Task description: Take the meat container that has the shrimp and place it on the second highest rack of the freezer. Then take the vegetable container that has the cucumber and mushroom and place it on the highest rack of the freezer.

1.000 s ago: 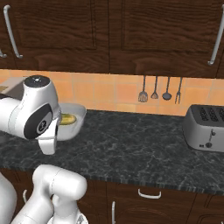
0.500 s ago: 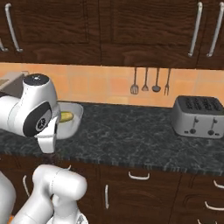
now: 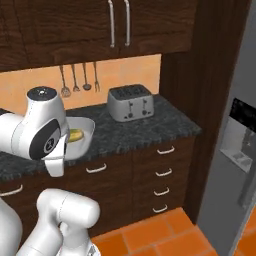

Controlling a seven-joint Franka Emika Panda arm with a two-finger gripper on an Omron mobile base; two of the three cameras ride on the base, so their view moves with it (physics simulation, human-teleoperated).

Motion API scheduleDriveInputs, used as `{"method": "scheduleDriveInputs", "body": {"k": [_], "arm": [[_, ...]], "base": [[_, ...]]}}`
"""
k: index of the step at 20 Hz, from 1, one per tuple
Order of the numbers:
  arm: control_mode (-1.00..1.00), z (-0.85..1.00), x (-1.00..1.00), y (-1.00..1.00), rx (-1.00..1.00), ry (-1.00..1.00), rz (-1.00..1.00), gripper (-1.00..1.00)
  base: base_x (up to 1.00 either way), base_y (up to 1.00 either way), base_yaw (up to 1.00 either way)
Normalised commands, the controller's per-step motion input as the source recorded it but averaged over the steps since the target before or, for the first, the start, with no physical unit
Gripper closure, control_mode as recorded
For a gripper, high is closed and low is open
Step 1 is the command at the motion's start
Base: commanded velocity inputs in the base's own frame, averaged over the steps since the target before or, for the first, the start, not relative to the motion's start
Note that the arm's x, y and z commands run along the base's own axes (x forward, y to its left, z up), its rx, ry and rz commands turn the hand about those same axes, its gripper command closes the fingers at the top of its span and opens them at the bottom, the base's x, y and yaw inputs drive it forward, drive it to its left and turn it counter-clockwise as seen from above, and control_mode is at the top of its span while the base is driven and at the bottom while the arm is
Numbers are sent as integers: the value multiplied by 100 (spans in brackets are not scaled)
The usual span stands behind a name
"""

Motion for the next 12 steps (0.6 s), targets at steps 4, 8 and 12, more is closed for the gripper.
{"method": "scheduleDriveInputs", "body": {"k": [4,8,12], "arm": [[100,0,0,0,0,0,0,100],[100,0,0,0,0,0,0,100],[100,0,0,0,0,0,0,100]], "base": [[0,0,-98],[0,0,-98],[0,0,-96]]}}
